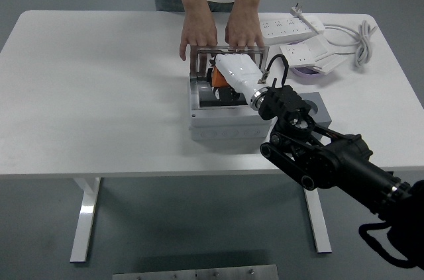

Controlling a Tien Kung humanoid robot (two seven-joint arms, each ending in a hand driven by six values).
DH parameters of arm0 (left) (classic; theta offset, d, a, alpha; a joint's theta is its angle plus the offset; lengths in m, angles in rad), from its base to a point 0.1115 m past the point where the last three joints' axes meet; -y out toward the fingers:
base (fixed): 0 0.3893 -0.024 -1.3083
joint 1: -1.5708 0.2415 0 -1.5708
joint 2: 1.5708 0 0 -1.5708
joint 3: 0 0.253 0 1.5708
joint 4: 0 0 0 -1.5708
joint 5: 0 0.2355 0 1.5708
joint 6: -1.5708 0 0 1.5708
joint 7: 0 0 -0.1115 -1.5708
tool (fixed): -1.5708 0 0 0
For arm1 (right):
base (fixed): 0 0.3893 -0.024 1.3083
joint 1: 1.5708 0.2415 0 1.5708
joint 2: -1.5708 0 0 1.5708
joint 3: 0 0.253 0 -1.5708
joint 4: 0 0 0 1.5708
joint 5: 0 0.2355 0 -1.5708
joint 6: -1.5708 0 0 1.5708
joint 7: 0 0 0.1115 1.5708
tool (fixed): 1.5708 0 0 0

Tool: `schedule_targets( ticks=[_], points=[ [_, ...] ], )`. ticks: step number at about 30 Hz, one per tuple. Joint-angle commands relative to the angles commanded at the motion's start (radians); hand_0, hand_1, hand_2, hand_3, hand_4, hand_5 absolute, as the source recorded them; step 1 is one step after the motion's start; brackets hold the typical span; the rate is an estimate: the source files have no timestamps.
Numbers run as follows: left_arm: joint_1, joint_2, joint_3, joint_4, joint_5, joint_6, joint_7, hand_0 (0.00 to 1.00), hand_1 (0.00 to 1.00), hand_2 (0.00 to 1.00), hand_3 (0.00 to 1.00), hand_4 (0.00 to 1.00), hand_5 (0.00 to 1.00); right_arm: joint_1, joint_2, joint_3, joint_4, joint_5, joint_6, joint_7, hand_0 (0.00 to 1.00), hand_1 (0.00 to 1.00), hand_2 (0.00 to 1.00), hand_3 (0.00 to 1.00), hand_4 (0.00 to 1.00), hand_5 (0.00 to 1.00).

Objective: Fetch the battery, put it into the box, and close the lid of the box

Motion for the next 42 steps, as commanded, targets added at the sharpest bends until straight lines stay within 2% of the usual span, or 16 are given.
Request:
schedule_targets(
  ticks=[9, 22, 23, 28, 29, 34, 35, 40, 41, 42],
  points=[
    [-0.006, 0.001, -0.008, 0.000, 0.015, -0.007, 0.000, 0.632, 0.698, 0.573, 0.541, 0.500, 0.002, -0.003, 0.022, -0.019, -0.046, 0.075, -0.083, 0.052, 0.099, 0.191, 0.351, 0.314, 0.052, 0.002],
    [-0.008, 0.000, -0.009, -0.001, 0.021, -0.009, 0.001, 0.632, 0.698, 0.573, 0.541, 0.500, 0.002, -0.009, 0.023, -0.026, -0.074, 0.181, -0.074, 0.111, 0.112, 0.202, 0.360, 0.339, 0.058, 0.002],
    [-0.009, 0.000, -0.010, -0.001, 0.021, -0.009, 0.001, 0.632, 0.698, 0.573, 0.541, 0.500, 0.002, -0.008, 0.022, -0.025, -0.075, 0.186, -0.073, 0.116, 0.124, 0.219, 0.377, 0.377, 0.140, 0.002],
    [-0.009, 0.000, -0.010, -0.001, 0.022, -0.010, 0.001, 0.632, 0.698, 0.573, 0.541, 0.500, 0.002, -0.008, 0.021, -0.021, -0.081, 0.202, -0.068, 0.130, 0.124, 0.219, 0.377, 0.377, 0.140, 0.002],
    [-0.009, 0.000, -0.010, -0.001, 0.022, -0.010, 0.001, 0.632, 0.698, 0.573, 0.541, 0.500, 0.002, -0.008, 0.021, -0.020, -0.081, 0.204, -0.067, 0.132, 0.147, 0.243, 0.388, 0.405, 0.354, 0.050],
    [-0.010, -0.001, -0.010, -0.001, 0.024, -0.010, 0.001, 0.632, 0.698, 0.573, 0.541, 0.500, 0.002, -0.007, 0.019, -0.018, -0.085, 0.216, -0.061, 0.143, 0.147, 0.243, 0.388, 0.405, 0.354, 0.050],
    [-0.010, -0.001, -0.010, -0.001, 0.024, -0.010, 0.001, 0.632, 0.698, 0.573, 0.541, 0.500, 0.002, -0.006, 0.019, -0.017, -0.085, 0.219, -0.060, 0.145, 0.195, 0.265, 0.393, 0.423, 0.562, 0.096],
    [-0.011, -0.002, -0.010, -0.002, 0.024, -0.010, 0.001, 0.632, 0.698, 0.573, 0.541, 0.500, 0.002, -0.004, 0.017, -0.013, -0.087, 0.227, -0.048, 0.149, 0.195, 0.265, 0.393, 0.423, 0.562, 0.096],
    [-0.011, -0.002, -0.010, -0.002, 0.024, -0.010, 0.001, 0.632, 0.698, 0.573, 0.541, 0.500, 0.002, -0.004, 0.016, -0.013, -0.087, 0.227, -0.047, 0.150, 0.212, 0.276, 0.394, 0.434, 0.586, 0.182],
    [-0.011, -0.002, -0.010, -0.002, 0.023, -0.009, 0.001, 0.632, 0.698, 0.573, 0.541, 0.500, 0.002, -0.004, 0.016, -0.013, -0.086, 0.228, -0.046, 0.151, 0.212, 0.276, 0.394, 0.434, 0.586, 0.182]
  ],
)
